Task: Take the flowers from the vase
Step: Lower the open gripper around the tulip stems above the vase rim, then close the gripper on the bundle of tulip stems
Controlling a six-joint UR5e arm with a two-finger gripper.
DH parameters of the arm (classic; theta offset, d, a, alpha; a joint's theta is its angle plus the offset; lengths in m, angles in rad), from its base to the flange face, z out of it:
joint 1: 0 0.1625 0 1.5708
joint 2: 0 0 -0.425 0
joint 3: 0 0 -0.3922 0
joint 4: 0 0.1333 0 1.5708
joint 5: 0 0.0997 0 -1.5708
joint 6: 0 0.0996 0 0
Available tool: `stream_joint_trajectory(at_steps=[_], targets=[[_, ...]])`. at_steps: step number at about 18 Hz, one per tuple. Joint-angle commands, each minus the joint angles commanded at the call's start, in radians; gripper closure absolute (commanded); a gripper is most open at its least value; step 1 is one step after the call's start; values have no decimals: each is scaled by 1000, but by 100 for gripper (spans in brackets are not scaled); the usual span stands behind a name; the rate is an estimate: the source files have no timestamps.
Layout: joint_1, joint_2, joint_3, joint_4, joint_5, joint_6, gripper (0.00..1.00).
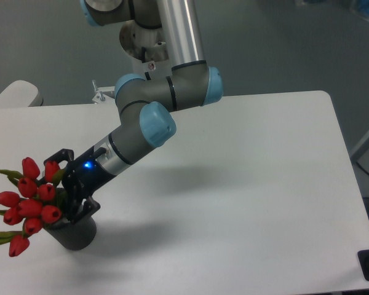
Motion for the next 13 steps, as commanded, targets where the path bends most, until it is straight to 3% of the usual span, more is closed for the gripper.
stream_joint_trajectory(at_steps=[4, 8, 12, 13], targets=[[-12, -5, 3, 0, 0, 0, 1], [-14, -5, 8, 0, 0, -3, 3], [-14, -3, 18, 0, 2, -9, 31], [-14, -3, 21, 0, 2, -9, 34]])
